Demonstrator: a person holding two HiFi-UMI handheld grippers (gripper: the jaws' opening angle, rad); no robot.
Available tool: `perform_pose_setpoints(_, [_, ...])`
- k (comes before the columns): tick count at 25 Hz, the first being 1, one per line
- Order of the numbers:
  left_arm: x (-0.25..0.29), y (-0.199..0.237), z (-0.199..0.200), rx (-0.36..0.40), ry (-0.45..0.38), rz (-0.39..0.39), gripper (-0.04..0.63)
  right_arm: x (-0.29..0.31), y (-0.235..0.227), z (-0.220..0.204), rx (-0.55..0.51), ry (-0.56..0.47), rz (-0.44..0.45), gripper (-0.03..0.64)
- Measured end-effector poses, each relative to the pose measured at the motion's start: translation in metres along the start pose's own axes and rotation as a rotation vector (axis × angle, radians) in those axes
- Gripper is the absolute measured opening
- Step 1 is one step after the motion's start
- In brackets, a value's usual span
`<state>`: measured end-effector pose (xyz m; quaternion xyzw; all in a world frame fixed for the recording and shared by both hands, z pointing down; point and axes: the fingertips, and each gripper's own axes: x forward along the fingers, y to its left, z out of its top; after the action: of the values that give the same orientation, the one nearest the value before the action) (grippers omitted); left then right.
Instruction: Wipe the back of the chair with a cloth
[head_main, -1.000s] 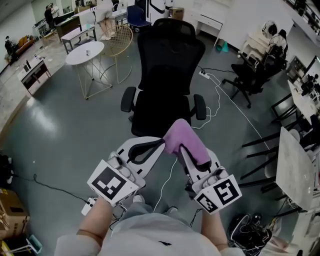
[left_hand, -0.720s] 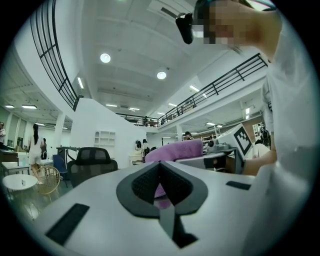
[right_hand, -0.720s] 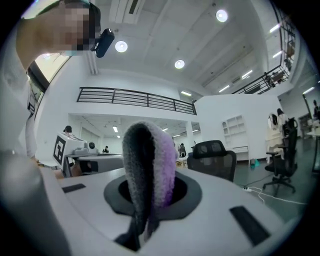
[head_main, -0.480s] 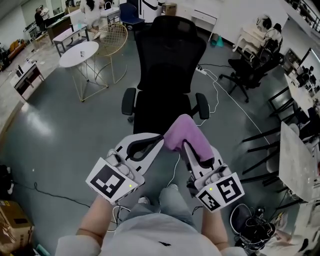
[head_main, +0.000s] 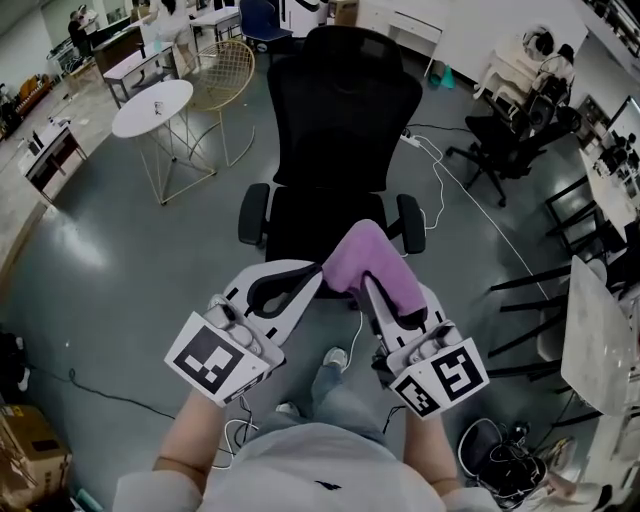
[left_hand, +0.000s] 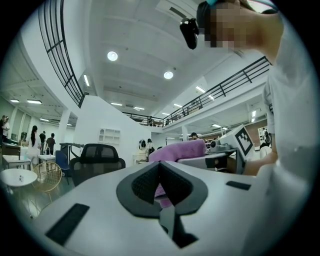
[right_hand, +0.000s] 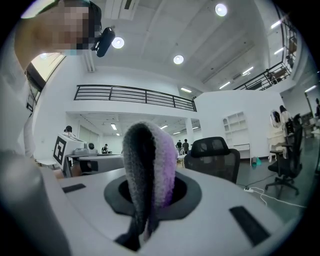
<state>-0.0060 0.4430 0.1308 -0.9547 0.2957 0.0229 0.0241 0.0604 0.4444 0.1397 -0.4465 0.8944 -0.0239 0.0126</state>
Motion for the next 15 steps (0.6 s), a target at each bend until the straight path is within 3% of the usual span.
perform_pose_setpoints(15, [0.125, 0.066, -0.001, -0.007, 0.028, 0.099, 0.012, 0.070, -0.126, 0.013, 0.020, 0.006, 0.112, 0.048])
